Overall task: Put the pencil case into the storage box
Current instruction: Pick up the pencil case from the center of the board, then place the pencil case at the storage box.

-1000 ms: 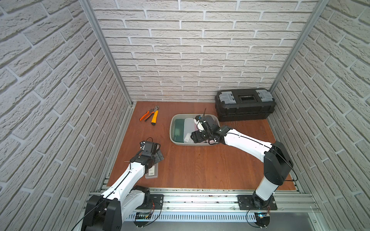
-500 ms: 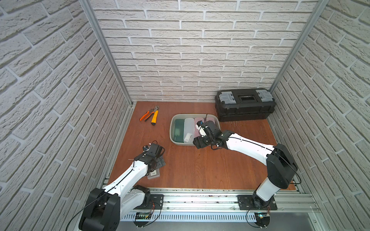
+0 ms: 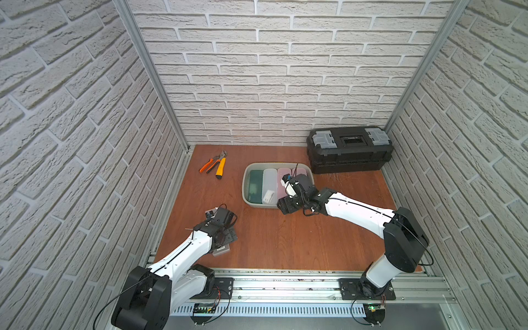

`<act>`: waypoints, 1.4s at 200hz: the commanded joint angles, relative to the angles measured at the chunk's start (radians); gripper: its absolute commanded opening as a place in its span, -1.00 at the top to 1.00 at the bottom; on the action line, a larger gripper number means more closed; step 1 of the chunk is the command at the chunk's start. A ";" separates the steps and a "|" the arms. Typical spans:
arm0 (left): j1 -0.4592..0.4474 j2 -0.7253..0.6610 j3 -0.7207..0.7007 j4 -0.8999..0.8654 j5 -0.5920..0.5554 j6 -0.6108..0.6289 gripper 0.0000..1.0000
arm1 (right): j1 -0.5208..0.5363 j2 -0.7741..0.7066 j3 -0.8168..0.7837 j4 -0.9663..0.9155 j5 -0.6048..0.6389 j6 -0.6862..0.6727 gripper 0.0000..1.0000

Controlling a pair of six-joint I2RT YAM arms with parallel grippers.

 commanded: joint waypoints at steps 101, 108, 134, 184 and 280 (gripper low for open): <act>-0.088 0.066 0.106 -0.021 -0.075 -0.006 -0.45 | 0.009 -0.056 -0.018 0.003 0.036 -0.032 -0.60; -0.093 0.059 0.119 -0.029 -0.084 -0.002 -0.43 | 0.009 -0.057 -0.019 0.005 0.039 -0.034 -0.61; -0.103 0.010 0.157 -0.050 -0.113 0.013 -0.43 | 0.008 -0.065 -0.017 0.004 0.048 -0.036 -0.61; -0.105 -0.095 0.277 -0.082 -0.184 0.105 -0.45 | 0.005 -0.061 0.018 -0.001 0.049 -0.025 -0.61; -0.091 0.443 0.743 0.134 0.001 0.422 -0.49 | -0.034 -0.147 0.024 -0.027 0.147 -0.023 -0.61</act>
